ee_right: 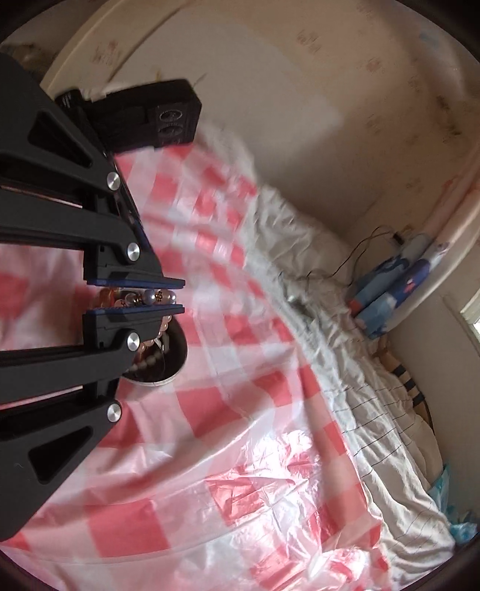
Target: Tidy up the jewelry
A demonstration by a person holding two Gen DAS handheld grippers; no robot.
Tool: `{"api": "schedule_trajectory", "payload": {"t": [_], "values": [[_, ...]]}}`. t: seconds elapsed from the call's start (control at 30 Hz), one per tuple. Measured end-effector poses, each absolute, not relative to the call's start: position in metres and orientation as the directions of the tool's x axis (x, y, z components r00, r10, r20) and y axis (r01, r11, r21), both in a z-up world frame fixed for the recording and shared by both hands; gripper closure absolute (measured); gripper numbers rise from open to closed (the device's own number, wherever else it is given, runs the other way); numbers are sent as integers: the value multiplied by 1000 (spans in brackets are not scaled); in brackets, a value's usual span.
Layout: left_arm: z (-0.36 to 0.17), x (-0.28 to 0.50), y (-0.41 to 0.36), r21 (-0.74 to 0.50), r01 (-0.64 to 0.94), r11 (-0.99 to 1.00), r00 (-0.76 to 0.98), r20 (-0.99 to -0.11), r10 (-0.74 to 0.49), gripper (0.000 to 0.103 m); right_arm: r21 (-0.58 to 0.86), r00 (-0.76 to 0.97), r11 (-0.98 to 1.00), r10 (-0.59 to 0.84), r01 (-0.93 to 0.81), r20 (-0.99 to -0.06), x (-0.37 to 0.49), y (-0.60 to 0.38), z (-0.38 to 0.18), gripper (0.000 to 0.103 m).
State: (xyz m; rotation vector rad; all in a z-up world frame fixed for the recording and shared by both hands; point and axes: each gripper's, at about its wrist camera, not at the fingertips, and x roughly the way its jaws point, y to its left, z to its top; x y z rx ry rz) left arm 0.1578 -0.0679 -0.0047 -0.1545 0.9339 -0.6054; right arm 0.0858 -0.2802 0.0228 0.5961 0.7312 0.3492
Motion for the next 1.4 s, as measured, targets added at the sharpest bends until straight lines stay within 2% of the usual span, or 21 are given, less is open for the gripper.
{"api": "schedule_trajectory", "payload": {"t": [0.03,0.07,0.1,0.17,0.27,0.3,0.4,0.47,0.53,0.6,0.67,0.73,0.93,1.4], "values": [[-9,159,-65,-371,398,839,443,-723,-530,73,602,674,794,488,-79,-554,93,-273,14,92],[-6,158,-62,-367,395,842,449,-723,-525,68,596,642,801,488,-61,-591,102,-267,1,81],[-2,156,-59,-352,399,847,467,-717,-518,57,605,627,795,496,-50,-601,106,-264,-7,69],[8,146,-52,-311,400,862,521,-696,-493,43,622,626,781,510,-49,-590,102,-267,-10,66],[14,126,-47,-235,406,883,559,-701,-443,39,645,687,763,489,-39,-538,80,-285,1,49],[14,116,-46,-201,409,890,569,-706,-421,37,657,697,753,489,-35,-524,74,-289,3,48],[12,85,-45,-60,402,914,625,-711,-322,21,689,720,725,476,4,-505,45,-306,4,46],[14,65,-44,26,389,921,665,-700,-261,15,688,736,726,454,22,-502,25,-312,11,42],[18,43,-40,84,381,921,694,-684,-225,11,650,758,760,409,26,-508,3,-308,22,34],[23,25,-35,105,361,927,719,-664,-205,8,554,782,831,320,39,-534,-24,-298,35,17],[26,10,-27,87,348,933,727,-654,-210,8,424,792,904,218,56,-570,-50,-279,40,11],[29,0,-21,58,330,942,730,-649,-216,8,326,779,943,158,63,-607,-69,-263,38,11],[31,-9,-17,46,303,952,747,-632,-207,8,216,781,969,45,117,-622,-82,-250,37,8],[27,4,-31,-4,312,950,707,-667,-234,8,175,748,977,23,125,-664,-68,-245,28,8]]}}
